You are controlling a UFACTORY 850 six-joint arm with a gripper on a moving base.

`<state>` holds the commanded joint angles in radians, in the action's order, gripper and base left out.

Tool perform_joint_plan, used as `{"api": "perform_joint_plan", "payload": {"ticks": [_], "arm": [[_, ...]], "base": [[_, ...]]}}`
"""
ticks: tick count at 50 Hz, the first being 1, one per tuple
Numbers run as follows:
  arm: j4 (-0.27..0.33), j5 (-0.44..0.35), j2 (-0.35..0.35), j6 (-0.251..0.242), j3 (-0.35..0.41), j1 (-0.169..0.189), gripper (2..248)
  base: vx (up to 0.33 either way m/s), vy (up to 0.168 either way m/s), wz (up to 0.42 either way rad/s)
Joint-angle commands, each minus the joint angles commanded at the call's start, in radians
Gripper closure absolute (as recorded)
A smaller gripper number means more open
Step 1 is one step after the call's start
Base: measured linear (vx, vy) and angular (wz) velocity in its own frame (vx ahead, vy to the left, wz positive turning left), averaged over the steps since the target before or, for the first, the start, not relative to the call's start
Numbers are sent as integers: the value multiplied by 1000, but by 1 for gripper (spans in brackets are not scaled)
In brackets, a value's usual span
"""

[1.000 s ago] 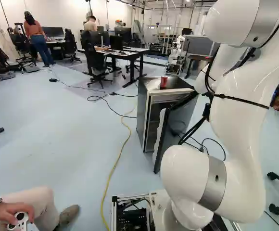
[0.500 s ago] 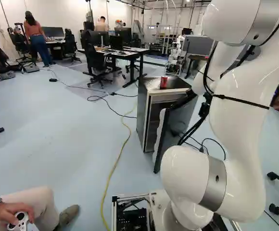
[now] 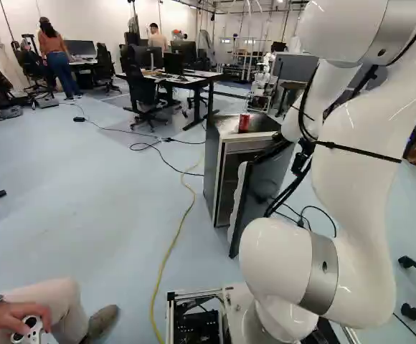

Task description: Grab a drink from the fridge

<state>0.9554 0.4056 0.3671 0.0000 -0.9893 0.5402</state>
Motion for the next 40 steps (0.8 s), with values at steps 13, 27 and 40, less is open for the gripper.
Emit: {"api": "perform_joint_plan", "payload": {"ticks": [13, 27, 40], "arm": [[0, 0, 1, 0, -1, -25, 3], [0, 0, 5, 0, -7, -51, 3], [0, 0, 12, 0, -16, -76, 3]], "base": [[0, 0, 0], [0, 0, 0], [0, 0, 0]]}}
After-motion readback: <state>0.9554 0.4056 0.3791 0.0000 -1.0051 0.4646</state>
